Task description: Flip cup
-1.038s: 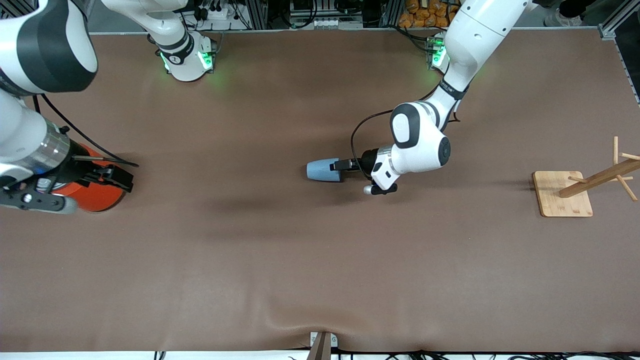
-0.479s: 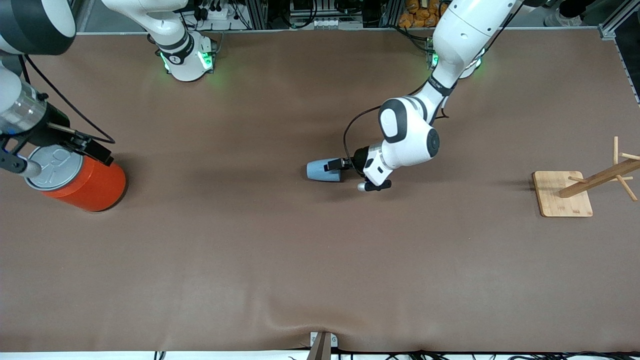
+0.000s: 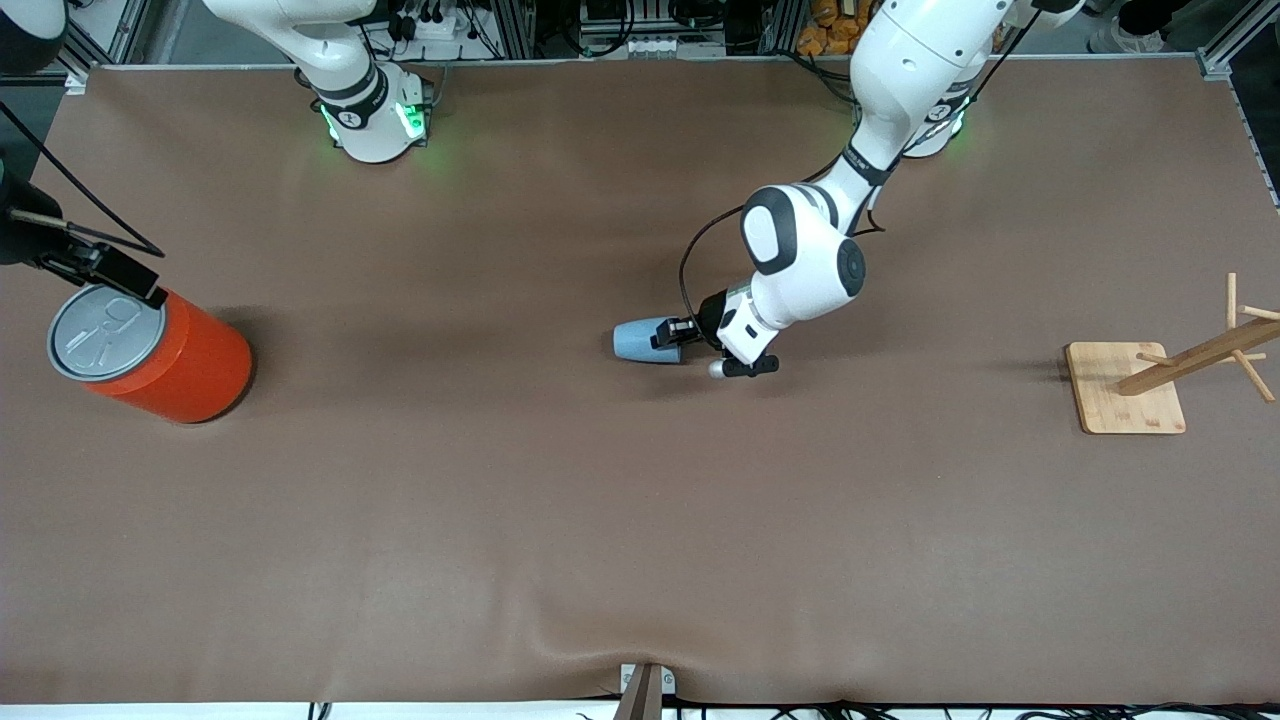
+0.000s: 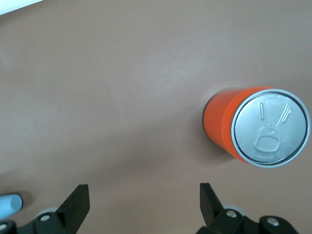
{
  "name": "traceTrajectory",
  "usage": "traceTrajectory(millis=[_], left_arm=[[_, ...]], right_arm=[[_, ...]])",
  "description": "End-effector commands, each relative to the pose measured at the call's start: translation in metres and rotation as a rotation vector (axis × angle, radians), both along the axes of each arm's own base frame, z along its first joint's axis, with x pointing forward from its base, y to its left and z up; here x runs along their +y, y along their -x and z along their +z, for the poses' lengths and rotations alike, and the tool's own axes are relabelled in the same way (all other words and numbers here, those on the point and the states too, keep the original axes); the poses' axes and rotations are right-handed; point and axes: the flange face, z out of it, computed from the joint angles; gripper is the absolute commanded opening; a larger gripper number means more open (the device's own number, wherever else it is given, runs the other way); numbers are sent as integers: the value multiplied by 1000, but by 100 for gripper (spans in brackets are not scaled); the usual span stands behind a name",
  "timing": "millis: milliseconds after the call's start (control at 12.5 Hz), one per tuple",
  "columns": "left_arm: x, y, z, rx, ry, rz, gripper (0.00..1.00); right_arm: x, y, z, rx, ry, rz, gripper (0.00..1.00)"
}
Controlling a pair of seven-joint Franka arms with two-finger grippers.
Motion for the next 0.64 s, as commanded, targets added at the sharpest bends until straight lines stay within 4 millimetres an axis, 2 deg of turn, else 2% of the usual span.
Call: traceTrajectory(millis=[0,80,399,559], left_arm=[[-1,-2,3,-49,-14,36,0],[1,-6,6,-52,-11,44,0],[12,-23,33,-91,5,81,0],[23,-34,44,-110,9,96,0]], right_arm=[[-5,7,17,13,-7,51,100],[-16,10,17,38,-24,39,100],[-17,-1,35,-3,-33,27,100],[-21,1,40,-2,-3,31,100]])
